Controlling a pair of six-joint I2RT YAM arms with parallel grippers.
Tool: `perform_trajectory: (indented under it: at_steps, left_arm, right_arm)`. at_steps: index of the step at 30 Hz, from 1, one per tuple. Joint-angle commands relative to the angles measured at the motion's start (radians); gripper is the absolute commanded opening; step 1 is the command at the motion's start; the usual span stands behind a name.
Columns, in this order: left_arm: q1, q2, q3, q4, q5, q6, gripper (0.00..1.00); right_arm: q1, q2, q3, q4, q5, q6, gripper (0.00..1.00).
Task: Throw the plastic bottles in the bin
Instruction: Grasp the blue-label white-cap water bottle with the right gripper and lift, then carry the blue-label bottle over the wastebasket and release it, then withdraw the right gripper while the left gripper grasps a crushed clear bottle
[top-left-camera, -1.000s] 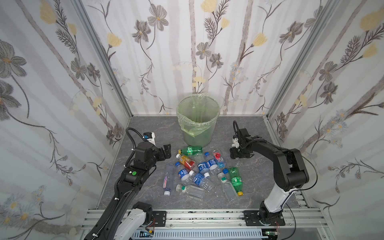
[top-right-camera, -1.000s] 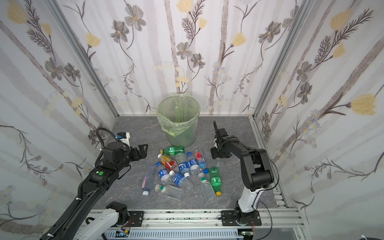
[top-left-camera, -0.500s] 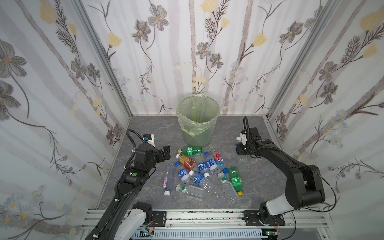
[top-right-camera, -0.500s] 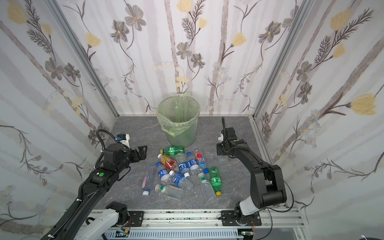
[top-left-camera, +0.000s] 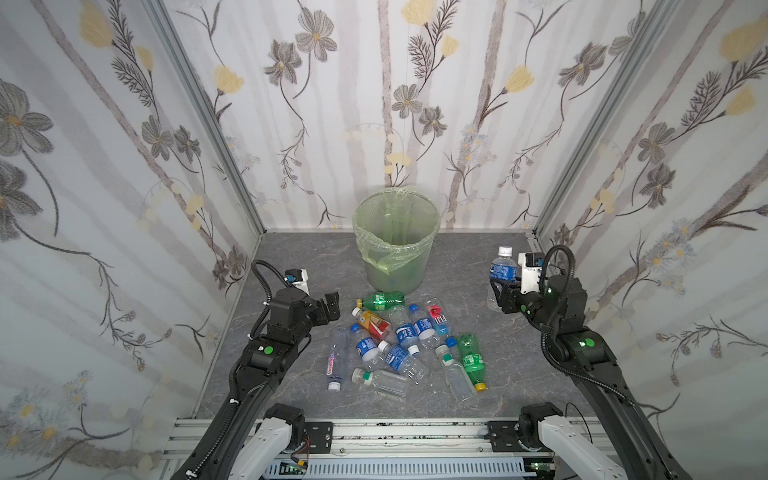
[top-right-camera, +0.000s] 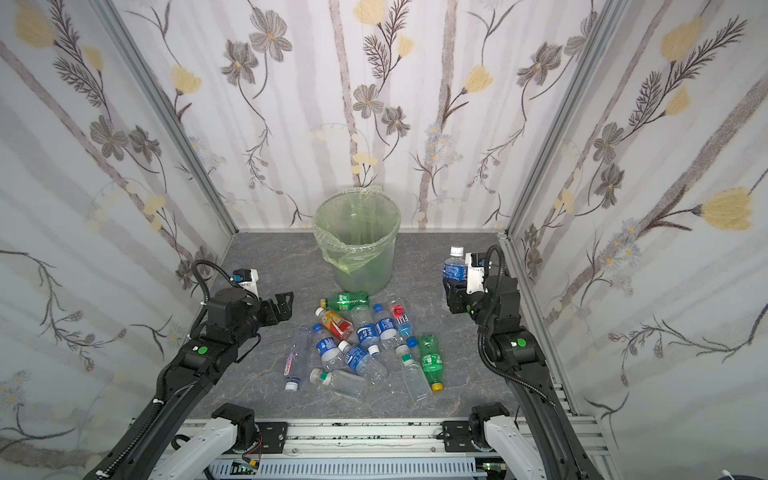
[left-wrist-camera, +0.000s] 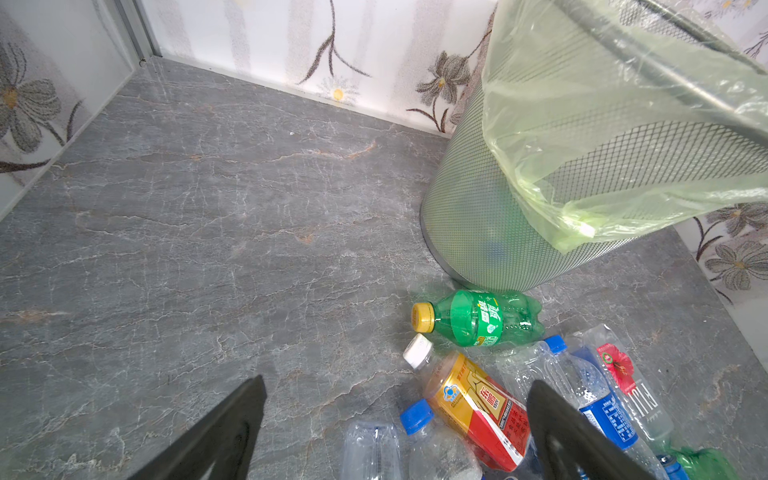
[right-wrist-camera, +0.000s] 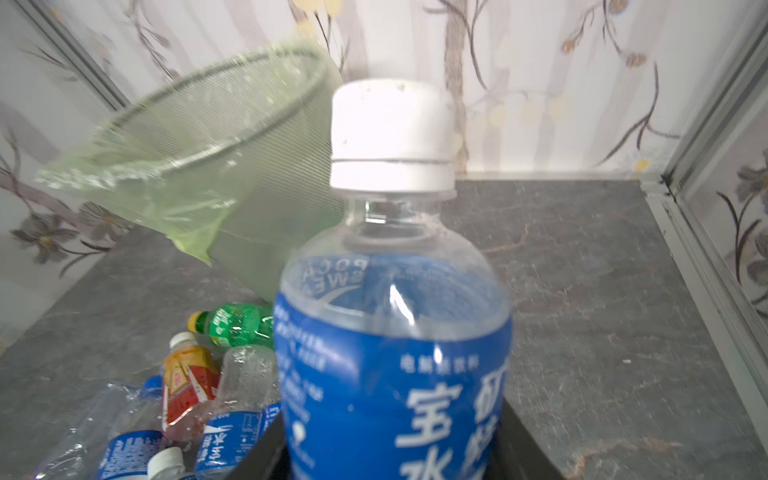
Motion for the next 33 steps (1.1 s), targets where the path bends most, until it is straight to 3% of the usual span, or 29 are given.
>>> perform_trajectory:
  at_steps: [1,7,10,13,14,15,16,18,20,24,33]
  left_arm:
    - [0.001,0.004,0.006,0.014,0.014,0.014,1.0]
    - [0.001,0.015,0.016,0.011,0.023,0.015,1.0]
    - [0.0,0.037,0.02,0.011,0.029,-0.007,1.0]
    - [0.001,0.066,0.023,0.012,0.057,-0.03,1.0]
    - [0.0,0.078,0.025,0.011,0.079,-0.032,1.0]
    - [-0.001,0.087,0.026,0.009,0.102,-0.036,1.0]
    - [0.0,0.091,0.025,0.005,0.111,-0.049,1.0]
    - [0.0,0.087,0.023,-0.009,0.113,-0.078,1.0]
    - [-0.001,0.073,0.014,-0.014,0.111,-0.098,1.0]
    - [0.0,0.068,0.005,-0.018,0.104,-0.121,1.0]
    - [-0.007,0.126,-0.044,-0.029,0.07,-0.211,1.0]
  right_arm:
    - [0.003,-0.073,-0.005,0.142,-0.095,0.019,0.48]
    - [0.039,-0.053,0.059,0.246,-0.168,0.08,0.45]
    - [0.148,0.123,0.215,0.278,-0.118,0.071,0.43]
    - [0.23,0.43,0.526,0.254,-0.083,0.097,0.34]
    - [0.247,0.556,0.655,0.231,-0.062,0.137,0.43]
    - [0.256,0.698,0.824,0.141,-0.086,0.153,0.66]
    - [0.266,0.804,0.985,0.027,-0.099,0.15,0.75]
    - [0.291,0.963,1.233,-0.167,-0.064,0.118,0.81]
    - [0.3,0.953,1.201,-0.145,-0.061,0.107,0.87]
    - [0.301,0.792,0.923,0.067,-0.052,0.11,0.95]
    - [0.296,0.635,0.735,0.102,-0.049,0.113,0.95]
